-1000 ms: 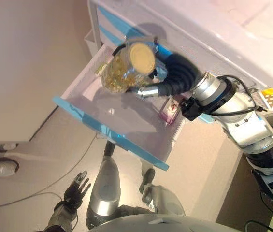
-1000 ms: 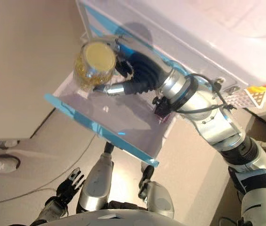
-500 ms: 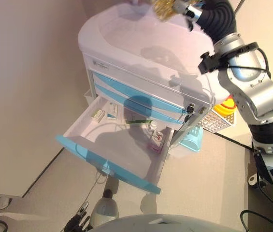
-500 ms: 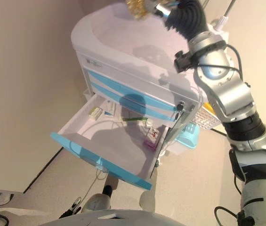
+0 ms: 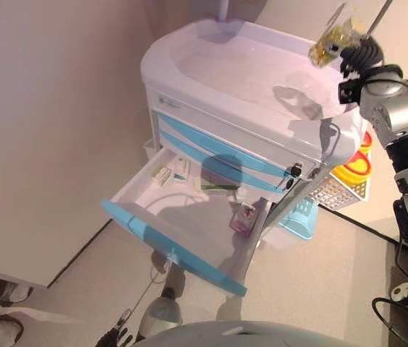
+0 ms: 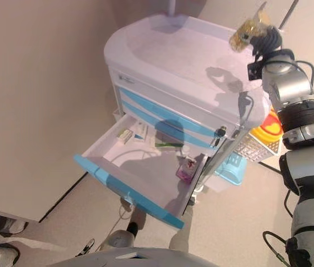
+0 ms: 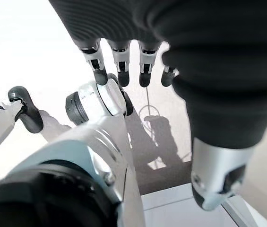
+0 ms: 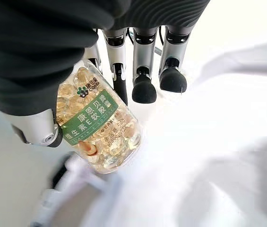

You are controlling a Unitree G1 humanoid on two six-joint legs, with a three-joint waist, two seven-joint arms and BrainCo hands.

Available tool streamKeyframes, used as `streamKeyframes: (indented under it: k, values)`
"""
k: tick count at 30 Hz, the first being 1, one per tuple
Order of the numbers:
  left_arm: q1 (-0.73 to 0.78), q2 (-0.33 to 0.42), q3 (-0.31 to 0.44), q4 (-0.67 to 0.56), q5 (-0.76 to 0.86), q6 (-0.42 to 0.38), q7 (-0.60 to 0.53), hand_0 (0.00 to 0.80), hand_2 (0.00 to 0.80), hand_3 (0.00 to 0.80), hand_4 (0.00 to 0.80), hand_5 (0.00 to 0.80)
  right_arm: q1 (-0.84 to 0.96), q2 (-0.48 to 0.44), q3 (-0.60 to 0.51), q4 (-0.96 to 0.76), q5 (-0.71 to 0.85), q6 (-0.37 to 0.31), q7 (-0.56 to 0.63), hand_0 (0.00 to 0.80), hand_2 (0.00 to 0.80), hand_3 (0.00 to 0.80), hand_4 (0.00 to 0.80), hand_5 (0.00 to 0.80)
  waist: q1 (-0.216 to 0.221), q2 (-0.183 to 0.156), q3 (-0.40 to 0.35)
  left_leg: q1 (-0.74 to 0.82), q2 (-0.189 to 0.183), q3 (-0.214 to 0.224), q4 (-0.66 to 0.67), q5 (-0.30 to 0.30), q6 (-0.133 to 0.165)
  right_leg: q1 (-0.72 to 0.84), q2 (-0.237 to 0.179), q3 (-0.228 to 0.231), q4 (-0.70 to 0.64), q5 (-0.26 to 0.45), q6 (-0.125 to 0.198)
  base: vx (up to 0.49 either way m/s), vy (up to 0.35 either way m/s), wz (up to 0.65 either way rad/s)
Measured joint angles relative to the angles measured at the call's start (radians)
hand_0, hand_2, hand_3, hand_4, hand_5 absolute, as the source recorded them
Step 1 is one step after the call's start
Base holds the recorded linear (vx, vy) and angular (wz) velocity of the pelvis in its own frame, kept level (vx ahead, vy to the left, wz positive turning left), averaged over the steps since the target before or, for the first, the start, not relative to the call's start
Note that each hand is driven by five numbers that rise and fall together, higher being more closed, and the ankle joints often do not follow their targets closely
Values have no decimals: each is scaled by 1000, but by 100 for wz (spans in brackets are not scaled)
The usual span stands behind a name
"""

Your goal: Open the drawer and pick up the medicine

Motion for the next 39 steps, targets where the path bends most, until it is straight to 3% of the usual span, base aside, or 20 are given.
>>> streamKeyframes:
  k: [6, 13, 14, 15, 23, 39]
  values:
    - [-3, 1, -8, -4, 0, 3, 5, 0, 0, 0, 0, 0, 5, 87, 25, 113, -1, -3, 38, 800, 800, 800, 800, 800, 24, 14, 11, 0, -9, -23, 0, 2, 1, 15, -2, -19, -9, 0, 0, -14, 31, 10]
    - [-3, 2, -21, -4, 0, 5, 3, 0, 0, 0, 0, 0, 5, 88, 1, 157, -4, -32, 51, 800, 800, 800, 800, 800, 48, 13, 22, 4, -11, -36, 0, 3, -2, 31, 0, -36, -15, 0, 0, -2, 8, 5]
    - [-5, 2, -21, -4, 0, 5, 3, 0, 0, 0, 0, 0, 5, 88, -9, 163, -5, -34, 54, 671, 671, 671, 671, 671, 48, 12, 27, 6, -11, -36, 0, 4, -3, 34, 1, -38, -15, 0, 0, -1, 5, 5]
    - [-6, 2, -21, -4, 0, 5, 2, 0, 0, 0, 0, 0, 5, 88, -14, 164, -10, -38, 54, 0, 0, 0, 0, 0, 48, 10, 32, 6, -10, -37, 0, 4, -3, 34, 2, -39, -15, 0, 0, 0, 0, 0]
    - [-8, 2, -20, -4, 0, 3, -3, 0, 0, 0, 0, 0, 5, 92, -14, 156, -63, -46, -3, 0, 0, 0, 0, 0, 50, 0, 44, 6, -11, -37, -2, 5, -3, 34, 1, -39, -15, 0, 0, 0, 0, 0]
    - [-8, 2, -20, -5, 0, 4, -4, 0, 0, 0, 0, 0, 3, 80, -14, -43, -139, -45, -161, 0, 0, 0, 0, 0, 29, -6, 47, 18, -8, -20, -15, 7, -2, 30, -1, -19, -14, 0, 0, -7, 1, -2]
